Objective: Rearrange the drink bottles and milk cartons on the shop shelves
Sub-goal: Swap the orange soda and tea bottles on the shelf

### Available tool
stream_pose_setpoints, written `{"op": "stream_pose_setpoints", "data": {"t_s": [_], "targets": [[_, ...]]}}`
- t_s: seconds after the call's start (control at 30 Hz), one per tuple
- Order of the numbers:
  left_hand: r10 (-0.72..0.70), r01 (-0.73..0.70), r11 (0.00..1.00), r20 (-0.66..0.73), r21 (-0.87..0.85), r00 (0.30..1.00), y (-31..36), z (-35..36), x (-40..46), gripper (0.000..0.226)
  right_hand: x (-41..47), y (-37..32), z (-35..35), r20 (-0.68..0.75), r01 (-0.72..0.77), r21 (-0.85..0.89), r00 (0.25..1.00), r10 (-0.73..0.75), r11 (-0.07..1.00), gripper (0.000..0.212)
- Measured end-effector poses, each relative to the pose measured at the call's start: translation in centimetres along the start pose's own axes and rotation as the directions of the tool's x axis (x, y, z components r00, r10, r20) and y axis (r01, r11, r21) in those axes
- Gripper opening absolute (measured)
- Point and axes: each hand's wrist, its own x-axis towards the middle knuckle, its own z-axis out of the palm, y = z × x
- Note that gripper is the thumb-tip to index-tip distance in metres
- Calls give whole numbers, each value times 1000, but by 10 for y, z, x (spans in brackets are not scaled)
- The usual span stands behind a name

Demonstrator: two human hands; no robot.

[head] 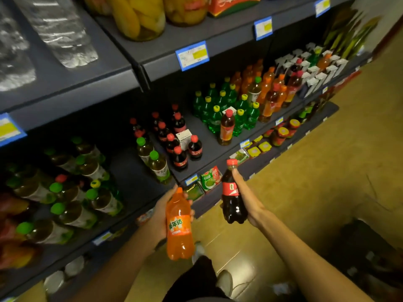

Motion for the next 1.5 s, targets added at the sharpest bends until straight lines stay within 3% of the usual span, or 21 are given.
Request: {"op": "stream_pose_setpoints", "data": {"t_s": [0.13,0.27,0.43,0.5,0.6,0.73,0.77,0.87,1.0,1.13,1.27,1.43,1.5], "targets": [[81,-77,996,-114,40,990,32,-4,7,28,27,-15,15,33,43,-44,999,-42,998,89],[117,-111,993,-224,41,968,59,-8,22,26,53,-35,25,38,61,-120,998,-57,991,69],[209,-197,978,-340,71,917,81,-24,32,69,80,-56,43,43,41,-147,998,-35,988,50],[276,-254,961,-373,108,886,94,-26,40,71,91,-64,51,67,38,-159,997,-27,987,57],[308,-281,951,-401,127,863,110,-23,51,49,106,-75,56,137,6,-213,990,23,977,63],[296,-297,952,-445,70,845,122,-9,64,59,124,-96,50,211,59,-303,977,6,951,82],[289,-293,954,-458,64,841,123,-6,68,62,129,-103,47,233,65,-310,973,10,949,77],[289,-290,954,-510,81,810,126,-1,79,68,143,-123,38,286,83,-306,958,8,948,33],[300,-314,946,-599,85,742,117,-4,95,64,154,-140,25,360,104,-296,933,10,950,18],[310,-381,924,-619,18,722,109,-6,103,44,168,-145,16,389,75,-319,919,58,945,16],[300,-429,902,-646,-47,702,102,-3,104,29,177,-140,19,421,38,-352,899,122,935,51],[274,-461,884,-708,-81,651,87,-1,99,29,177,-135,37,472,-6,-386,858,203,923,27],[275,-492,865,-728,-99,628,83,-1,93,44,177,-131,49,489,-5,-389,847,211,921,27]]}}
